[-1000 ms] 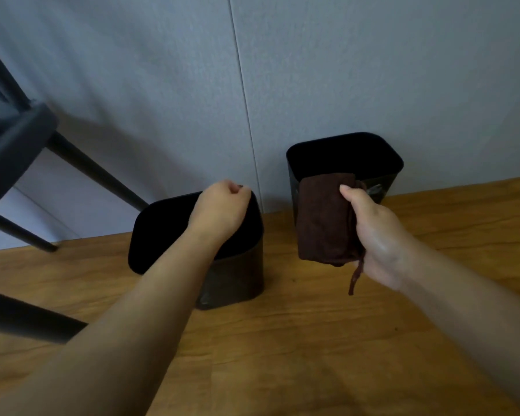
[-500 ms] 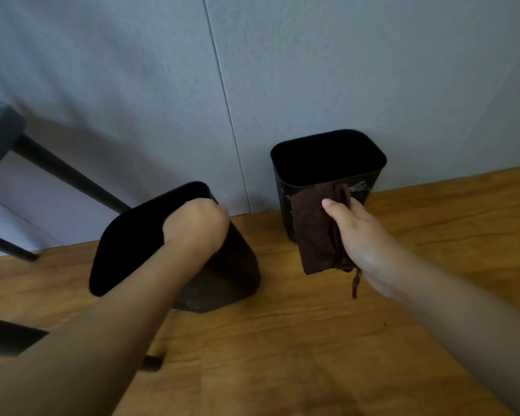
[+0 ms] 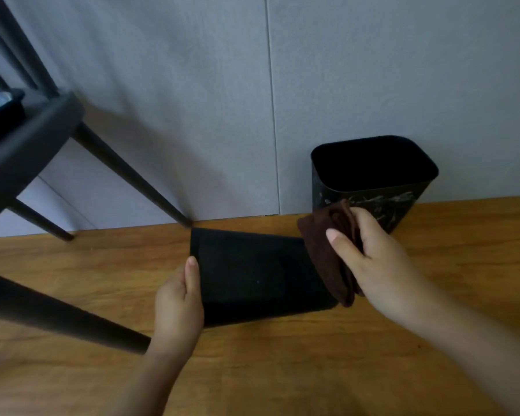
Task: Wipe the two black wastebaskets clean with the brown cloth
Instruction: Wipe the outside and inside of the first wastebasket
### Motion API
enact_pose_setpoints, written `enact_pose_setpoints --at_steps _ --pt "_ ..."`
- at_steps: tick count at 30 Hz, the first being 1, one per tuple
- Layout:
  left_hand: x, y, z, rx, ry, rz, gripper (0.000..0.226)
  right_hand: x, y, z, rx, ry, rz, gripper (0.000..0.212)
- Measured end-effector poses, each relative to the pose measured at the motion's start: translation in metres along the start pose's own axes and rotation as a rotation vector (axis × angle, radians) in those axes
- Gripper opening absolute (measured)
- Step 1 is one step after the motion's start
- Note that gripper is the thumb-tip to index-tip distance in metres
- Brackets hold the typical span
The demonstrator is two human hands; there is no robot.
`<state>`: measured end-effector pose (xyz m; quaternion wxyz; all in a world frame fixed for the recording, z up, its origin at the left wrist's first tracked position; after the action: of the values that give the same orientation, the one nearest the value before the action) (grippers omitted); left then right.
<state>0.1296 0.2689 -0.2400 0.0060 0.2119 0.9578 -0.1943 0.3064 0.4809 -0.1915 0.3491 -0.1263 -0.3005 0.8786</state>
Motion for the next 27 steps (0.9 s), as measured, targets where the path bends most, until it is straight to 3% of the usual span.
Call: enact_pose_setpoints --at_steps 9,14,19,27 --pt "-0.001 0.006 0.038 -0.146 -0.083 -0.025 0.046 -0.010 0.094 0.061 -0.530 -0.233 -0.051 0.051" --pt "0.004 -0.002 0.054 -0.176 -0.107 -0.078 0.048 -0.027 0.162 0.071 -0.658 -0.317 0.081 0.068" --pt "0.004 -0.003 0.054 -0.199 -0.078 -0.059 0.051 -0.034 0.164 0.064 -0.785 -0.454 0.100 0.071" --pt "0.010 0.002 0.055 -0.251 -0.151 -0.053 0.039 -0.004 0.104 0.017 -0.778 -0.139 -0.050 0.070"
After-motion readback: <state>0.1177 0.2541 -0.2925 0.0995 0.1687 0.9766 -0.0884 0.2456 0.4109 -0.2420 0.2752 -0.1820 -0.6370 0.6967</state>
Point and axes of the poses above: each hand's wrist, its own x-axis towards the middle knuckle, its own y-axis out of the palm, z = x × y, the point moved 10 cm from there along x, towards the middle knuckle, and after that the axes turned 9 degrees about -x, right-handed, at the moved point
